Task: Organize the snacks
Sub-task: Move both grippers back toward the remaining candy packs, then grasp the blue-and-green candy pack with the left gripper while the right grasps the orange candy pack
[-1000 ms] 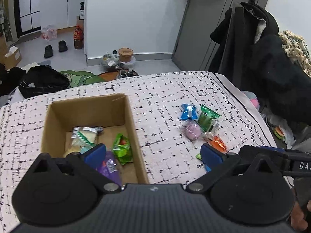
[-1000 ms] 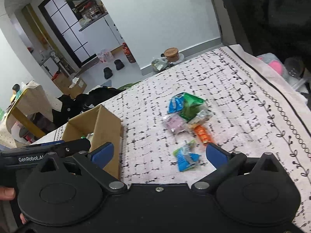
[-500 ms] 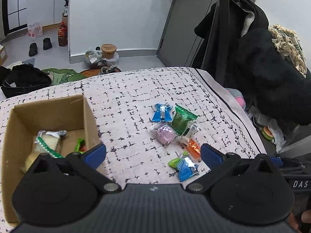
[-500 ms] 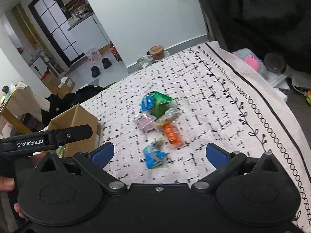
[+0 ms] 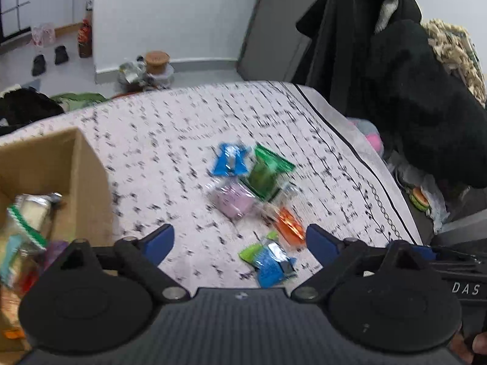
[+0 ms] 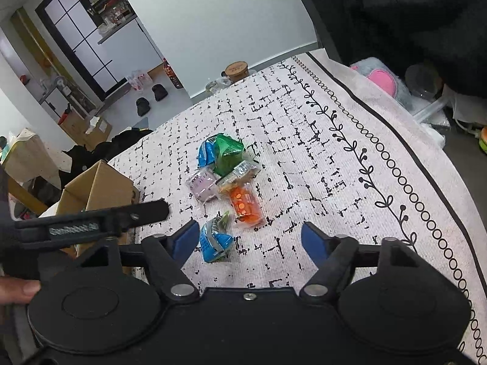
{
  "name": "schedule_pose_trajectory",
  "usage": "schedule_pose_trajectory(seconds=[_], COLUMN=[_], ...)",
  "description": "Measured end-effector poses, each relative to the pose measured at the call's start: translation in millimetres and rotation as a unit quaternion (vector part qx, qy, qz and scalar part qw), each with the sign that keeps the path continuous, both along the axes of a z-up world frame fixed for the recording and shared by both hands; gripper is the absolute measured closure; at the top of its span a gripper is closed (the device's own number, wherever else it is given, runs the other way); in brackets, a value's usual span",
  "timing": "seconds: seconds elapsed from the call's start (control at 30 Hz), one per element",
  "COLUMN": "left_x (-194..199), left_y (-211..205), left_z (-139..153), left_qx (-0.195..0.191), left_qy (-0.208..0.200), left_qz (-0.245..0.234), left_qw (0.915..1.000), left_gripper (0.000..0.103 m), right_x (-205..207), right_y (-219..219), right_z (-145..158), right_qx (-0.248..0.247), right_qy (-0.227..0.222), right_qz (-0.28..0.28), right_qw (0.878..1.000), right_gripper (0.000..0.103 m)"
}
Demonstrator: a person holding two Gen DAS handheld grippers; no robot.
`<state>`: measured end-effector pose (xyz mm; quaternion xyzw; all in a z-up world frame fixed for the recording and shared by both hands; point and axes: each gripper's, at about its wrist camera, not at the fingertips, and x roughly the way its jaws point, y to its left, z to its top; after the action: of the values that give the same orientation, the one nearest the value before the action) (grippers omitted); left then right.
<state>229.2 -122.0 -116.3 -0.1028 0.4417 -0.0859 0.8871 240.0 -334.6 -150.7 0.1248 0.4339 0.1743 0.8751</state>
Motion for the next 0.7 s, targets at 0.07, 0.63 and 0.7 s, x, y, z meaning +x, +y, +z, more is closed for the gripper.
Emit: schedule_pose_trajectory(seconds=[0.07,0.63,0.7], left_x=[3,30,33], left_y=[-6,-31,-33], left_z=[-7,-52,-58], left_qx=[0.003,-0.01,-0.006], left_qy=[0.009,0.082,0.092], left_qz=[-0.005,-0.024,-0.022], left_qw=[0.9999,0.9963,0.9955], left_gripper=[0.015,0.048,0.049], right_x=[1,16,17], right_y=[-1,-2,-1], right_z=[-2,-15,-17], right_qx=[0.001,0.01,0.01], right_qy=[0.003,0.017,0.019], right_qz=[0.0,0.001,0.001], right_qw=[1.0,1.0,1.0], right_gripper=[0.035,0.052,0.052])
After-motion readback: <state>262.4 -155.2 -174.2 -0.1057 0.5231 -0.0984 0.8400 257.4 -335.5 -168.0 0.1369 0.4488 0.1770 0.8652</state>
